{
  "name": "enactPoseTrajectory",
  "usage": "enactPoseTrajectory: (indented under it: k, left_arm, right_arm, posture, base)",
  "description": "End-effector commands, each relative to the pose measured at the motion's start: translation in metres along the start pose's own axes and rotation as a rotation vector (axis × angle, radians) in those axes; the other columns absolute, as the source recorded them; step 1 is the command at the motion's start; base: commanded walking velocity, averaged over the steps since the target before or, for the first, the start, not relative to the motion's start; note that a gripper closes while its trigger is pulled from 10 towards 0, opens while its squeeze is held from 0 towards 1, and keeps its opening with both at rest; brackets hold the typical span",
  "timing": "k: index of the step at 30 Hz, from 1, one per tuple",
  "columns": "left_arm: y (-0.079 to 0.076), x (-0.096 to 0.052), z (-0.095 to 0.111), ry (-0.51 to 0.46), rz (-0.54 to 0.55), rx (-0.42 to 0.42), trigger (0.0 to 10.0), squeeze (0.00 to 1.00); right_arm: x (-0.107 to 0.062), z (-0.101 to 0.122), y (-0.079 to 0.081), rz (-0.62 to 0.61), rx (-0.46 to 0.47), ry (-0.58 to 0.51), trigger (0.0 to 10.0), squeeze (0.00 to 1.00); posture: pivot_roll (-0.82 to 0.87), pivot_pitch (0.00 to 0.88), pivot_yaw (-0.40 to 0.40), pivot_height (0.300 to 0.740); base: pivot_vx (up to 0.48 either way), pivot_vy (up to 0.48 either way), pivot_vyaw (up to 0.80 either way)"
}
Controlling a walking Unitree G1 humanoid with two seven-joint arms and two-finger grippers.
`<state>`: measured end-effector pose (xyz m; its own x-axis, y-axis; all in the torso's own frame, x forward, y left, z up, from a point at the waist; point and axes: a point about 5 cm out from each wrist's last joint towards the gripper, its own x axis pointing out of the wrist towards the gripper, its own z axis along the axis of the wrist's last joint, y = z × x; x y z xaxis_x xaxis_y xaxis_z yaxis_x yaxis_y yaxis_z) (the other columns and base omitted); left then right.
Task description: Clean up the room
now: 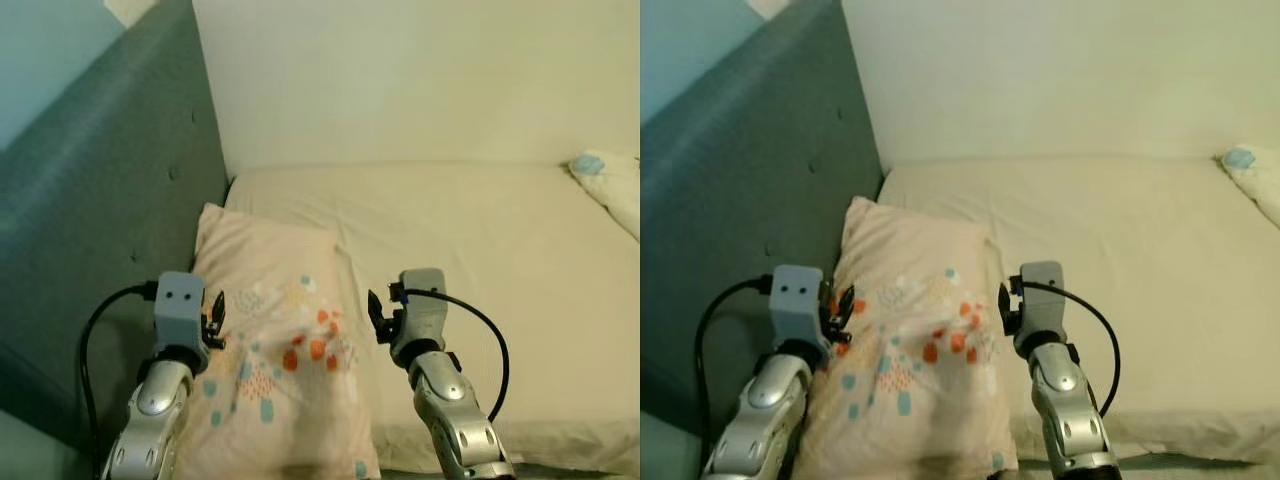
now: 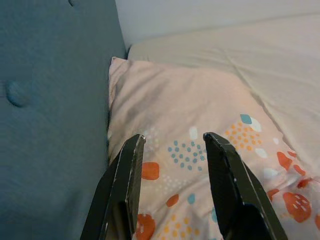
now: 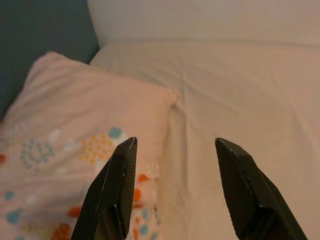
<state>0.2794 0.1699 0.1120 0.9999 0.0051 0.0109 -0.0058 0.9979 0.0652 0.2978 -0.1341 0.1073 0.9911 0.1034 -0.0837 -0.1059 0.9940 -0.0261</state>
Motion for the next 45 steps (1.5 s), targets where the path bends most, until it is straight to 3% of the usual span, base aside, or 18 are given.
enactPoseTrajectory:
  k: [1,6,11,12,19,30,37,45]
  left_arm:
    - [-0.002,-0.003,-0.004,0.025,-0.017,0.013,10.0,0.0]
    - [-0.007,-0.004,-0.001,0.008,-0.059,0.076,10.0,0.0]
    - [-0.008,-0.005,-0.004,0.028,-0.068,0.059,10.0,0.0]
    - [-0.005,-0.006,-0.01,0.05,-0.056,0.065,10.0,0.0]
    - [-0.007,-0.007,-0.013,0.067,-0.062,0.081,10.0,0.0]
    - [-0.01,-0.008,-0.015,0.073,-0.053,0.097,10.0,0.0]
    - [-0.01,-0.006,-0.016,0.097,-0.053,0.034,10.0,0.0]
    - [-0.016,-0.009,-0.019,0.116,-0.11,0.082,10.0,0.0]
  right_arm:
    - [-0.003,-0.006,0.001,0.005,0.013,0.018,10.0,0.0]
    - [-0.003,-0.009,0.004,0.022,0.022,0.032,10.0,0.0]
    - [-0.004,-0.015,0.008,0.051,0.027,0.066,10.0,0.0]
    - [-0.004,-0.019,0.008,0.033,0.082,0.086,10.0,0.0]
    - [0.0,-0.023,-0.002,-0.039,0.116,0.102,10.0,0.0]
    - [-0.001,-0.027,-0.001,-0.025,0.047,0.12,10.0,0.0]
    - [-0.002,-0.028,-0.008,-0.05,0.058,0.128,10.0,0.0]
    - [-0.007,-0.025,-0.005,-0.053,0.078,0.124,10.0,0.0]
  posture:
    - [-0.06,0.075,-0.001,0.74]
    - [-0.06,0.067,-0.003,0.74]
    - [-0.06,0.067,-0.006,0.74]
    - [-0.06,0.068,-0.005,0.74]
    - [-0.06,0.075,-0.002,0.74]
    - [-0.07,0.078,0.009,0.74]
    - [-0.07,0.087,0.011,0.74]
    - [-0.08,0.122,0.036,0.74]
  base:
    - [0.0,0.0,0.0]
    - [0.0,0.0,0.0]
    - [0.0,0.0,0.0]
    - [0.0,0.0,0.0]
    - [0.0,0.0,0.0]
    - [0.0,0.0,0.0]
    - [0.0,0.0,0.0]
    - [0.0,0.0,0.0]
